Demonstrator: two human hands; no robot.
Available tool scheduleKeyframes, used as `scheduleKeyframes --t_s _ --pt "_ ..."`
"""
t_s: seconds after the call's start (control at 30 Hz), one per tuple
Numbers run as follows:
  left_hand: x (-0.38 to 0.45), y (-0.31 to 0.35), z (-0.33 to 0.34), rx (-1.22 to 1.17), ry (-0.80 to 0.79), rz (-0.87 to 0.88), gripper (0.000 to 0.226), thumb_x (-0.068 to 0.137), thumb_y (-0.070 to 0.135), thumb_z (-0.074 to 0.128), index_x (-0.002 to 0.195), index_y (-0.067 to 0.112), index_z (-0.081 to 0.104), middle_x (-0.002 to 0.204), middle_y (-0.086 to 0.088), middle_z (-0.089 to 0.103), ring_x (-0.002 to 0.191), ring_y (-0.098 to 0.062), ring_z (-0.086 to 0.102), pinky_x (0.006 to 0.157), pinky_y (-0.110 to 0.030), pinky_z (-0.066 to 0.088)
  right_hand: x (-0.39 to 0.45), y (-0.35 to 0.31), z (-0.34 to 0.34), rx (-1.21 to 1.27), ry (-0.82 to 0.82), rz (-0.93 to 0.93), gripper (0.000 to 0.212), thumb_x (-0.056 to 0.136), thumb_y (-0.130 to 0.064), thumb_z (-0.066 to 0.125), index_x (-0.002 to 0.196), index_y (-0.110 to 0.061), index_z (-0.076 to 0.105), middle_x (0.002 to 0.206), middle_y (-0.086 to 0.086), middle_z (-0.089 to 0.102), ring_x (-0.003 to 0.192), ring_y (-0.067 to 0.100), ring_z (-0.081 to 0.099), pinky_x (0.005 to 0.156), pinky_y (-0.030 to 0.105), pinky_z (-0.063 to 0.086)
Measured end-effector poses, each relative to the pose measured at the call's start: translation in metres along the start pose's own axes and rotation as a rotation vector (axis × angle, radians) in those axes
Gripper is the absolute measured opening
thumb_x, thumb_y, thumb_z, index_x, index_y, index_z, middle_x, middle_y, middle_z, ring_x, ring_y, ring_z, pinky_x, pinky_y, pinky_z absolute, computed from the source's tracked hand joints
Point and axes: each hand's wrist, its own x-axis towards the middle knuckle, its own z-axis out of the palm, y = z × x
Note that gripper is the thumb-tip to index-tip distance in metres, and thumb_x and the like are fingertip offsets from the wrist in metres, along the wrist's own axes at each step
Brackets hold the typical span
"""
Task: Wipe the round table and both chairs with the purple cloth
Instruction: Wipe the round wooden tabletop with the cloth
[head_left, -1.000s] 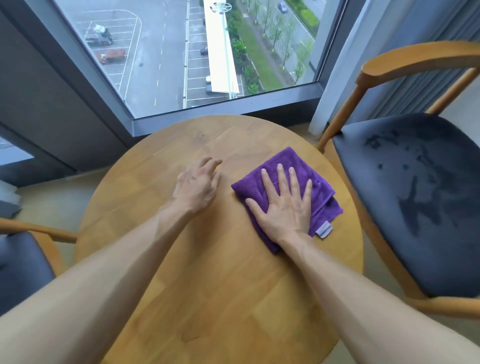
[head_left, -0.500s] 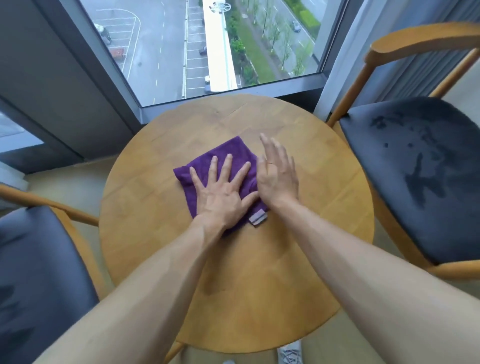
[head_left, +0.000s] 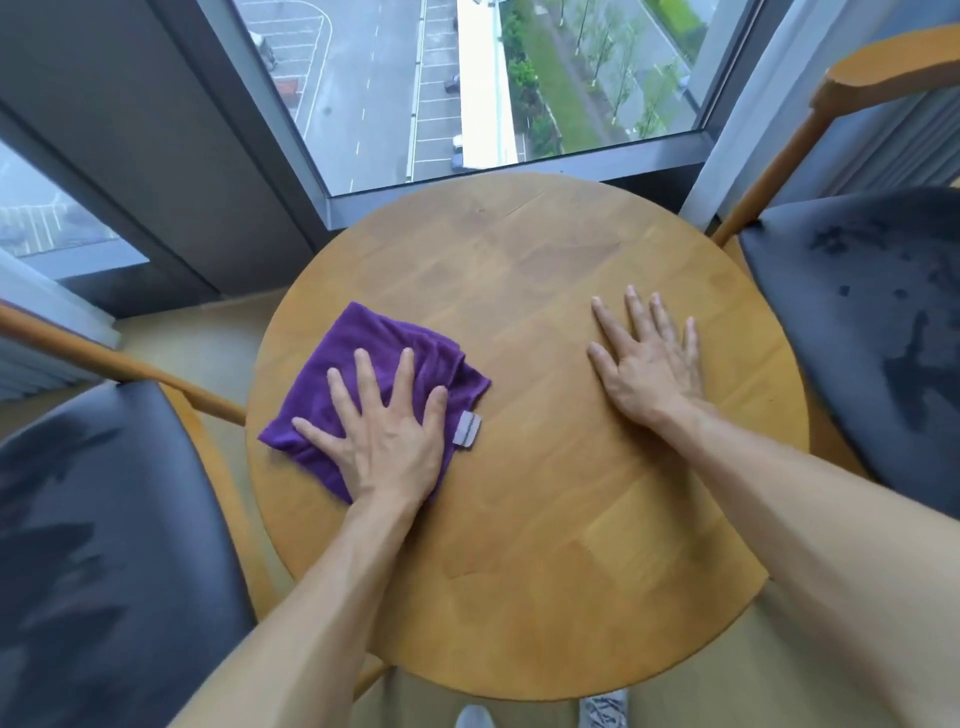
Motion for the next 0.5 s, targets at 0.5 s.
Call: scheduleKeyframes --t_s 0.5 --pt "0.023 -0.103 -0.031 0.178 -0.02 0.3 0.054 0.099 0.062 0.024 0.152 0.049 0.028 0.167 0.004 0.014 0.154 -0.023 0.006 0.115 -0.07 0.007 0.004 0.002 -0.004 -0.011 -0.058 0.017 0.059 0.099 -0.064 0.022 0.153 -0.053 0.002 0.167 -0.009 -0.006 0.154 0.018 -0.007 0.123 0.051 -0.002"
